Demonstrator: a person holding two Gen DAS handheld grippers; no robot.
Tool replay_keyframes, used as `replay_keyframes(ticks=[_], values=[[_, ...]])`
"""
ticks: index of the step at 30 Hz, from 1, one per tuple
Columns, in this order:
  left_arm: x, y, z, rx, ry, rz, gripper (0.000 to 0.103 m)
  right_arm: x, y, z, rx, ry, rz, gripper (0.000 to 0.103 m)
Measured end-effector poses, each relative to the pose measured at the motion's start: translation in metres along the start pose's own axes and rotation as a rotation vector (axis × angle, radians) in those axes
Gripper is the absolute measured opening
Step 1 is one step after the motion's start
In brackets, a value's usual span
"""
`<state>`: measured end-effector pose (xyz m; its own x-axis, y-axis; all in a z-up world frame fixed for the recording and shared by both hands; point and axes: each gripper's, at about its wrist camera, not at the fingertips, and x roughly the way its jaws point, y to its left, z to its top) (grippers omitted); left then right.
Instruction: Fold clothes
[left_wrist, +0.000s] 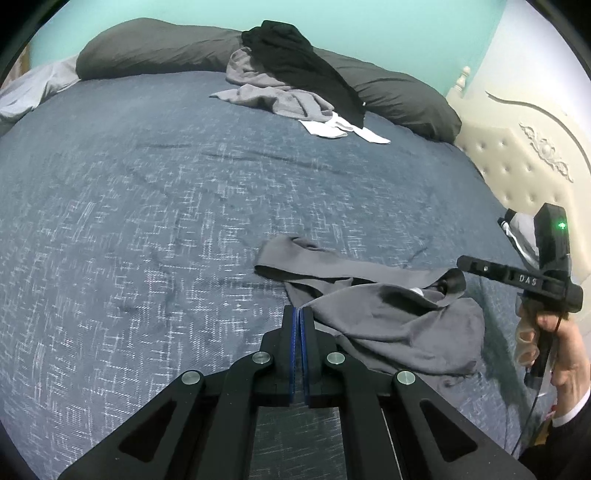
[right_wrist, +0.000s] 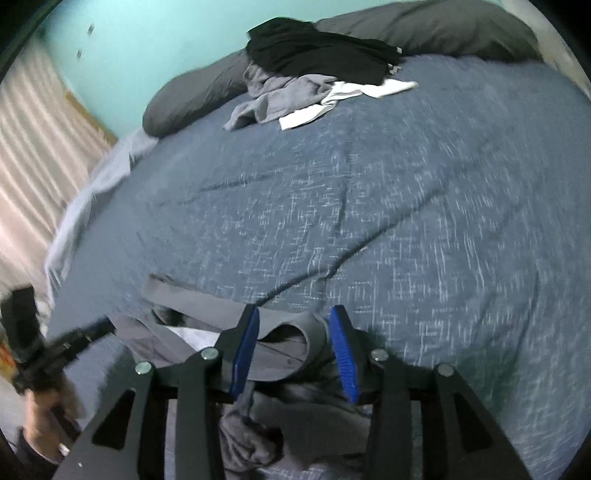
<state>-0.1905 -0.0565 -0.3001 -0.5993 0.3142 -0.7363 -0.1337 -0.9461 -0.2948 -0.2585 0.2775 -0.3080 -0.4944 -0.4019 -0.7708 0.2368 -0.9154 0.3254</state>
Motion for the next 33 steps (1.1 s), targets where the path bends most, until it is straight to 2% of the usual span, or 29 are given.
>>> replay_keyframes(ticks=[6, 7, 9, 12, 19, 23, 26, 29, 33], values=[[-0.003, 0.009, -0.001, -0.018, -0.007, 0.003, 0.002, 0.021, 0.011, -0.007, -0.102, 0.066, -0.069, 0.038], [-0.003, 0.010, -0.001, -0.020, -0.007, 0.004, 0.002, 0.022, 0.011, -0.008, -0.100, 0.067, -0.069, 0.034], [-0.003, 0.011, -0.002, -0.024, -0.008, 0.003, 0.002, 0.023, 0.005, -0.009, -0.074, 0.064, -0.058, 0.018], [-0.005, 0.012, -0.002, -0.026, -0.011, 0.002, 0.002, 0.022, -0.004, -0.011, -0.034, 0.054, -0.039, 0.003], [-0.011, 0.008, 0.008, -0.036, -0.051, 0.010, 0.002, -0.025, -0.025, 0.000, 0.107, -0.107, 0.056, 0.001], [-0.017, -0.004, 0.015, -0.010, -0.087, 0.048, 0.000, -0.059, -0.047, 0.001, 0.203, -0.182, 0.093, 0.001], [-0.016, -0.014, 0.020, -0.021, -0.091, 0.006, 0.000, -0.079, -0.058, 0.001, 0.235, -0.211, 0.109, 0.001], [-0.002, -0.031, 0.016, 0.016, -0.056, -0.001, 0.000, -0.082, -0.060, -0.001, 0.228, -0.199, 0.084, 0.001], [0.022, -0.041, 0.007, 0.032, 0.025, -0.023, 0.000, -0.072, -0.081, -0.012, 0.284, -0.166, 0.054, 0.001]])
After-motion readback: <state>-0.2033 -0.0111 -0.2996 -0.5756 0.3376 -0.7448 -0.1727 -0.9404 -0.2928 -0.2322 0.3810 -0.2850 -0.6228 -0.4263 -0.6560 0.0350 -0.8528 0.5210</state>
